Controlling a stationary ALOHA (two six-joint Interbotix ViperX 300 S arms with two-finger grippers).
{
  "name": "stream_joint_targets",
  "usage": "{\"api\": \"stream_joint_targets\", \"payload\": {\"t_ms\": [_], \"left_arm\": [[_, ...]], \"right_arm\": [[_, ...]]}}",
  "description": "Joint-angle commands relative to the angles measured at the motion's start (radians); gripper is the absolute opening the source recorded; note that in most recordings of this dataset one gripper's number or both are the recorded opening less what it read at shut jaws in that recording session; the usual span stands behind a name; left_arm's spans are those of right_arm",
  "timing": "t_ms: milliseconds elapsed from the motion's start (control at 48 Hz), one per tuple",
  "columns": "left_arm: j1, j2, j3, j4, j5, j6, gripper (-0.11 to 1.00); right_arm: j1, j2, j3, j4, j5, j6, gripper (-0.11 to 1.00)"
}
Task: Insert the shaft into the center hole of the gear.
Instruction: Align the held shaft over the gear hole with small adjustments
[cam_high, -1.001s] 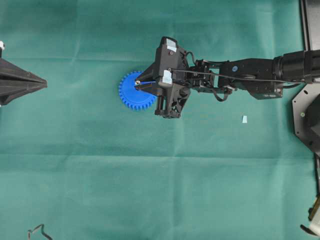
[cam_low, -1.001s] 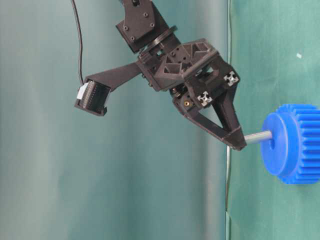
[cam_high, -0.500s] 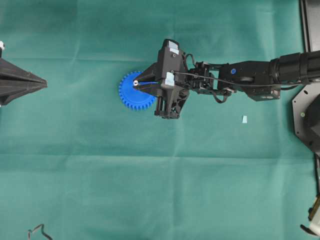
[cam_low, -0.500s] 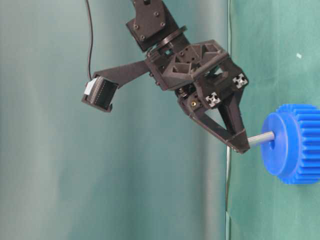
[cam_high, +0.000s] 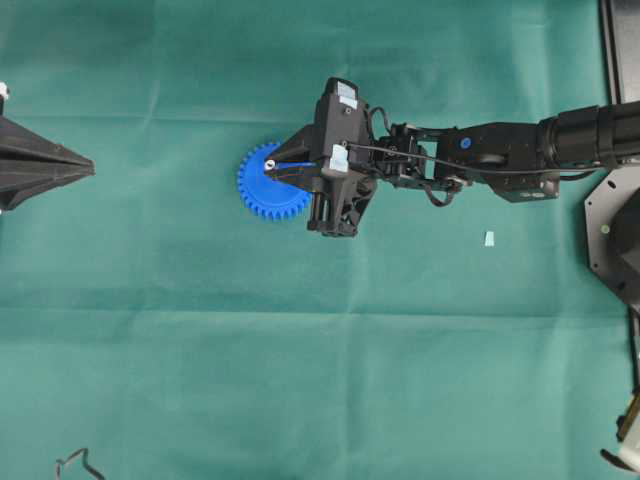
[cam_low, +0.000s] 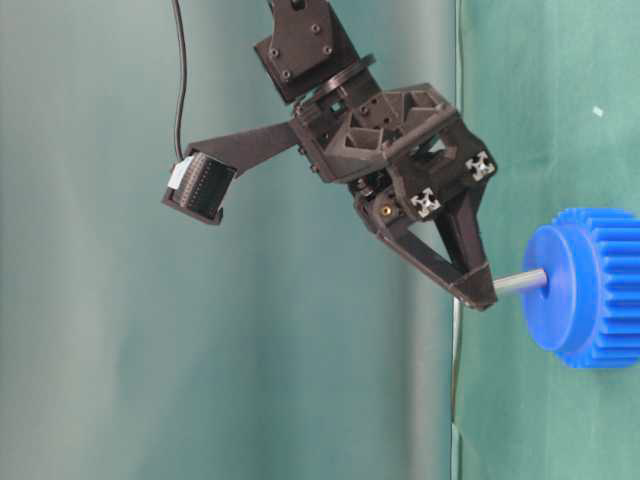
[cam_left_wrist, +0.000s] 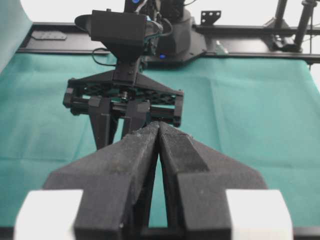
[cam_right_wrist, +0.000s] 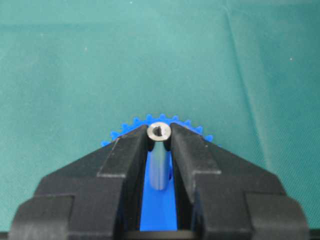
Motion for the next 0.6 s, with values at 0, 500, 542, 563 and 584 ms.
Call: {"api": "stream_joint_targets", "payload": {"t_ms": [0,500,542,563,584], "left_arm": [[0.000,0.005,-0.028,0.002,-0.009,0.000,0.02],[0.000,0.005,-0.026,0.002,-0.011,0.000,0.02],[0.002,0.005,-0.026,0.002,-0.011,0.000,0.02],[0.000,0.005,-0.026,0.002,-0.011,0.000,0.02],[0.000,0.005,-0.026,0.002,-0.011,0.000,0.02]], "right_arm": [[0.002,-0.014,-0.021,-0.002,-0.014,-0.002,0.17],[-0.009,-0.003,-0.021,-0.005,-0.044,-0.006,0.17],[-0.008,0.003,-0.023,-0.003,-0.046,-0.006,0.17],[-0.009,0.006,-0.021,-0.003,-0.048,-0.006,0.17],[-0.008,0.011,-0.021,-0.003,-0.049,-0.006,0.17]]}}
